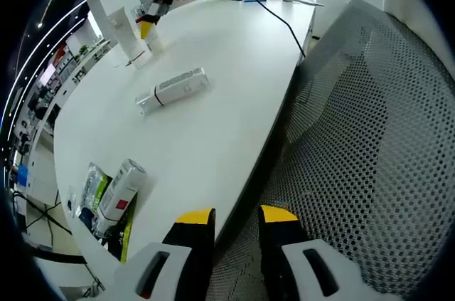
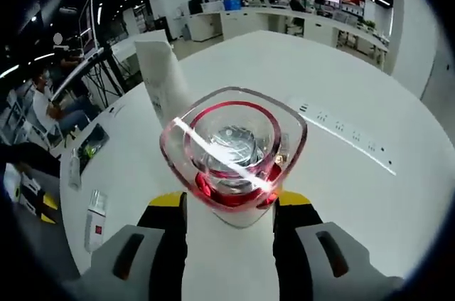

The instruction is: Arrange the skincare products in the storage area until every visible bottle or jar stands upright without overlapping.

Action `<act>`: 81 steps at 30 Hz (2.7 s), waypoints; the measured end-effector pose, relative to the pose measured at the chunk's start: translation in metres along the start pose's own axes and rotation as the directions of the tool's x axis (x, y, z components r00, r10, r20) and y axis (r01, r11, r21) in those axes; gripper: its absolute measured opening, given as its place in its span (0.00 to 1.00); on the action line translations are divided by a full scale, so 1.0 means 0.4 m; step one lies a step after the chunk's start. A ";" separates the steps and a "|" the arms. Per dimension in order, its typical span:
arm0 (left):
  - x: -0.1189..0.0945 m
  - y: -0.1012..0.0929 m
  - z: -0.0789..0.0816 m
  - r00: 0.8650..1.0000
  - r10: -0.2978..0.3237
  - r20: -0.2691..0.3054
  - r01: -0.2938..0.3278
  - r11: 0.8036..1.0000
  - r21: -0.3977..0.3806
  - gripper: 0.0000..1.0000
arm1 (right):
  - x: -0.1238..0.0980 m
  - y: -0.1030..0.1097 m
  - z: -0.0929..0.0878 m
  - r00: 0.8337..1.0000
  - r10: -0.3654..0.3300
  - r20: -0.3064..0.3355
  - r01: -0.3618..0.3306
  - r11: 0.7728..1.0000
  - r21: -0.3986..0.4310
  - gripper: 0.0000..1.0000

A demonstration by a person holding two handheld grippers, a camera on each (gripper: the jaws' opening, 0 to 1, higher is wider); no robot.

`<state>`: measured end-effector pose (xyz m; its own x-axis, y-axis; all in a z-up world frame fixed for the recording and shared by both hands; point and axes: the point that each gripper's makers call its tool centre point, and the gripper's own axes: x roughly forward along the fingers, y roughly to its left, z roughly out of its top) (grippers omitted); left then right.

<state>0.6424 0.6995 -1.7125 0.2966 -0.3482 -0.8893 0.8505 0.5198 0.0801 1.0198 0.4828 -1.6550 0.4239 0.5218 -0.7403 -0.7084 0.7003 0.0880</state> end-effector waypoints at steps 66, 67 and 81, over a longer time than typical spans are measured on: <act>-0.002 -0.001 0.002 1.000 0.003 0.002 -0.003 1.000 0.018 0.25 | -0.166 0.088 -0.083 0.999 -0.040 -0.002 0.040 0.998 0.045 0.57; -0.002 -0.004 0.003 1.000 -0.003 0.007 0.003 1.000 0.013 0.25 | -0.171 0.099 -0.087 0.999 -0.039 0.006 0.039 0.998 0.053 0.58; -0.003 -0.005 0.004 1.000 -0.006 0.009 0.006 1.000 -0.002 0.25 | -0.205 0.307 -0.168 0.995 -0.009 0.101 -0.008 0.986 0.164 0.66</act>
<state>0.6410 0.6979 -1.7108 0.2953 -0.3584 -0.8857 0.8517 0.5189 0.0740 0.8602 0.4934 -1.6283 0.4849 0.5623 -0.6698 -0.6099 0.7663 0.2018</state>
